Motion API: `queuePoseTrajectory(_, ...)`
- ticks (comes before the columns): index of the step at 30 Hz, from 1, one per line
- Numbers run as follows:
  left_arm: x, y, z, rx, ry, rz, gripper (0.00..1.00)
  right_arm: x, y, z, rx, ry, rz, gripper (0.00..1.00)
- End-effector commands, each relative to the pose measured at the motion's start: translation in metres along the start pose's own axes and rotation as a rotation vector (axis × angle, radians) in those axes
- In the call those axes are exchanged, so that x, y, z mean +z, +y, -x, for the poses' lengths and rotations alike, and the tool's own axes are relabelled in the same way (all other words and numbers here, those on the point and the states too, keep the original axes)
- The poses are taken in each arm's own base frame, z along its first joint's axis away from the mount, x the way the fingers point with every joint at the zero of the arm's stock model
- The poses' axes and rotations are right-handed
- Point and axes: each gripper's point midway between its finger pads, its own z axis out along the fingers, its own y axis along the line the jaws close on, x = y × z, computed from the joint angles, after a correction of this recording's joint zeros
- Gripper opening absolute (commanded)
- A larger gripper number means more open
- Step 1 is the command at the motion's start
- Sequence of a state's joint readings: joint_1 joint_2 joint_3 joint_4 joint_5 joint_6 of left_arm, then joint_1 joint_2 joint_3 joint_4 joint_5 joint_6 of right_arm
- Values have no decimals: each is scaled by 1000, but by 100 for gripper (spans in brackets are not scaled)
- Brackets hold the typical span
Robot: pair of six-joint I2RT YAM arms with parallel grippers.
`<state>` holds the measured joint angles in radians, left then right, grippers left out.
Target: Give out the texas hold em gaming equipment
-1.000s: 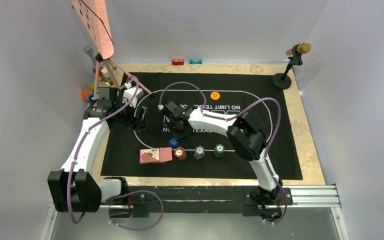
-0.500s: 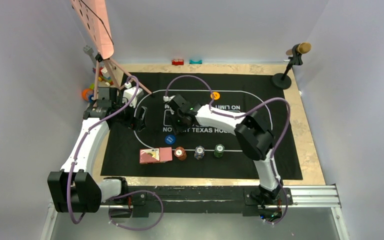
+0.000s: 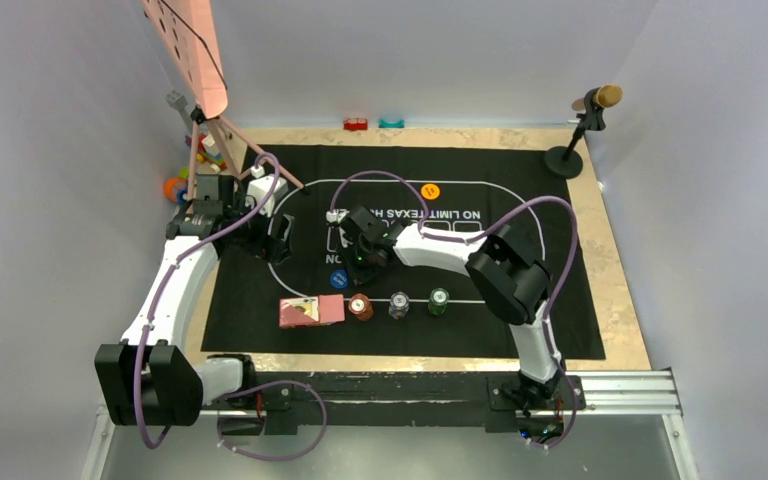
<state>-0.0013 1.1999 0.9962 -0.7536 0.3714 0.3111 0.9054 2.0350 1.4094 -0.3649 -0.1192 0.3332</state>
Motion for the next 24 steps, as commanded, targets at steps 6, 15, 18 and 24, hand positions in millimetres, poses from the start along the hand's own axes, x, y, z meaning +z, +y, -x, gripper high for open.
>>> queuePoseTrajectory(6, -2, -1, 6, 32, -23, -10, 100, 24, 26, 20, 36, -23, 124, 17)
queuePoseTrajectory(15, 2, 2, 4, 29, -15, -4, 100, 54, 48, 58, 49, -42, 200, 14)
queuePoseTrajectory(18, 4, 1, 0, 34, -3, -11, 100, 60, 64, 71, 59, -48, 269, 14)
queuePoseTrajectory(24, 11, 3, -8, 55, 25, -22, 100, 36, 46, 115, 97, -135, 287, 14)
